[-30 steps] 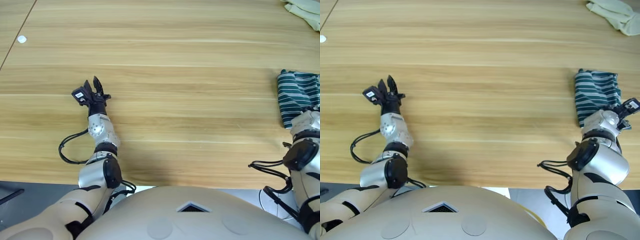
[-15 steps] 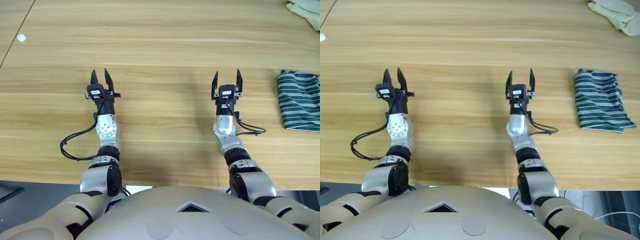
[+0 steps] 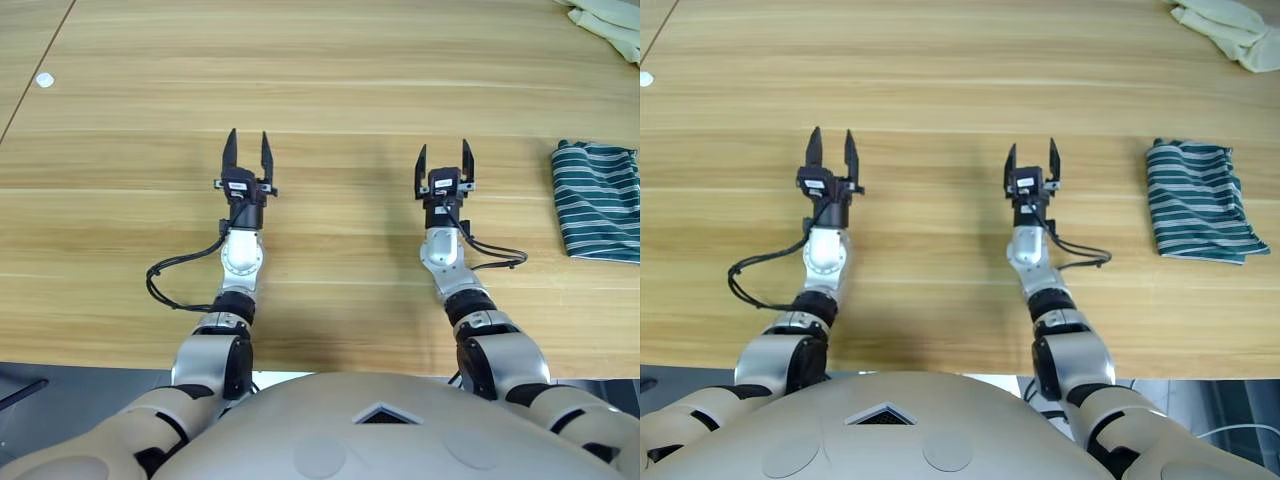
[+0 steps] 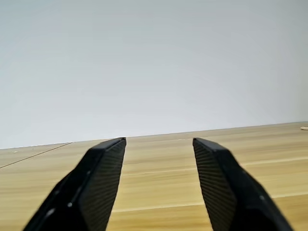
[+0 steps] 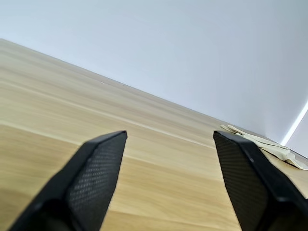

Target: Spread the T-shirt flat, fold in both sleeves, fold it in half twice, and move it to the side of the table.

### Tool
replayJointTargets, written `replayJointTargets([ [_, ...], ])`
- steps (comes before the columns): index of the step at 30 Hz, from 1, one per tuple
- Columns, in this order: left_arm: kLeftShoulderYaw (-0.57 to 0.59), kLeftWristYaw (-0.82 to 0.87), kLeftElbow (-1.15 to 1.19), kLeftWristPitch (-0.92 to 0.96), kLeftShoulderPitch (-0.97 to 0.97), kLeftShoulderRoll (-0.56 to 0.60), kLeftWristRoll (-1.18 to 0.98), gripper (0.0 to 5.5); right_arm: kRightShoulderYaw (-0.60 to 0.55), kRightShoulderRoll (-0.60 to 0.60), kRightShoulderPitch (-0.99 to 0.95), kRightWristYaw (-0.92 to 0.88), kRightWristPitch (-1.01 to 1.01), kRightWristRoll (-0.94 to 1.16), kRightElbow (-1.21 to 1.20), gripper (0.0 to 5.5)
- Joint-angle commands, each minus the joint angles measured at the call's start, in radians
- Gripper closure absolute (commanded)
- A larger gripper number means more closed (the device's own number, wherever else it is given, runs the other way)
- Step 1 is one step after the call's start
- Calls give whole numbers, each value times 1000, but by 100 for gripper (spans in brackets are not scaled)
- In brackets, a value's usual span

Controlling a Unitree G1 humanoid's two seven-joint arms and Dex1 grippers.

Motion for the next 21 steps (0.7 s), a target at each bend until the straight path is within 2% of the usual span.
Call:
replayJointTargets([
  [1, -14, 66, 78, 30, 57, -35, 22, 235, 23, 20, 68, -54, 14, -27, 47, 215],
  [11, 0, 97, 115, 35, -1, 21, 3, 235, 41, -18, 65, -154, -6, -64, 35, 215],
  [14, 29, 100, 132, 37, -19, 32, -33, 191, 36, -25, 53, -163, -5, -56, 46, 215],
  [16, 38, 116, 135, 40, -27, 33, -42, 186, 36, -25, 47, -162, -12, -51, 45, 215],
  [18, 36, 112, 139, 49, -27, 24, -45, 186, 18, -8, 53, -85, -61, 17, 36, 215],
  [21, 49, 60, 147, 67, -21, 5, -94, 186, -38, 40, 72, 171, -121, 242, 15, 215],
])
